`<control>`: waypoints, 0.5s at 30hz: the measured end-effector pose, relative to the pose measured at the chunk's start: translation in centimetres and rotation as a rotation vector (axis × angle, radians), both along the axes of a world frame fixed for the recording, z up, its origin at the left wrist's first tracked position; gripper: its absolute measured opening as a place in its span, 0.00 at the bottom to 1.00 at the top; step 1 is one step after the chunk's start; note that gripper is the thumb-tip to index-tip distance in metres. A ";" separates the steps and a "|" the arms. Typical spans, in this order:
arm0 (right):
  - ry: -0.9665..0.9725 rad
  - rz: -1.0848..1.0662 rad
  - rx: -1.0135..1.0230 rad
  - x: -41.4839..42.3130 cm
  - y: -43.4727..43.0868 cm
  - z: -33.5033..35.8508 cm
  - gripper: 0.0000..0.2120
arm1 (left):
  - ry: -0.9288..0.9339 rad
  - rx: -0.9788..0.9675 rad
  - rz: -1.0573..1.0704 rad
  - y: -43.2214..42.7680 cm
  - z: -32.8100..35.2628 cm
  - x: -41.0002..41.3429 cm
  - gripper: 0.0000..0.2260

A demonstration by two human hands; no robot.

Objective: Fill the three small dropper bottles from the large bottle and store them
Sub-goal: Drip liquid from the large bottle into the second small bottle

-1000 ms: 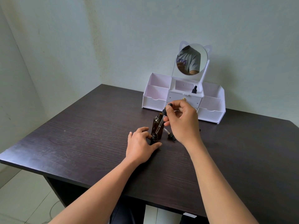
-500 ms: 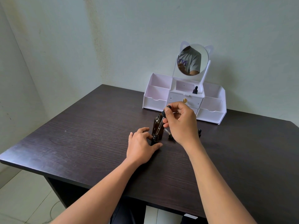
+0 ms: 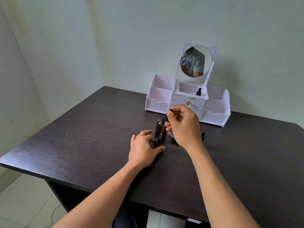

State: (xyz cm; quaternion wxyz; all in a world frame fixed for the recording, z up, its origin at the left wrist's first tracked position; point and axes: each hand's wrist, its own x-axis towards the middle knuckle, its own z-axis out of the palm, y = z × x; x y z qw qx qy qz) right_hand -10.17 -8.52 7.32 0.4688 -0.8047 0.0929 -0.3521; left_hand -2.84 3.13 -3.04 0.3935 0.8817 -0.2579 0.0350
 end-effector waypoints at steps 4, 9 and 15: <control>0.022 0.008 0.000 0.0 0.0 0.1 0.03 | 0.000 0.002 0.002 0.0 0.0 0.0 0.16; 0.073 0.008 -0.040 0.0 -0.3 -0.2 0.03 | -0.004 -0.001 0.003 0.1 -0.1 -0.1 0.17; 0.095 0.023 0.014 -0.1 -0.3 -0.3 0.04 | 0.002 0.003 0.005 0.0 0.0 0.0 0.16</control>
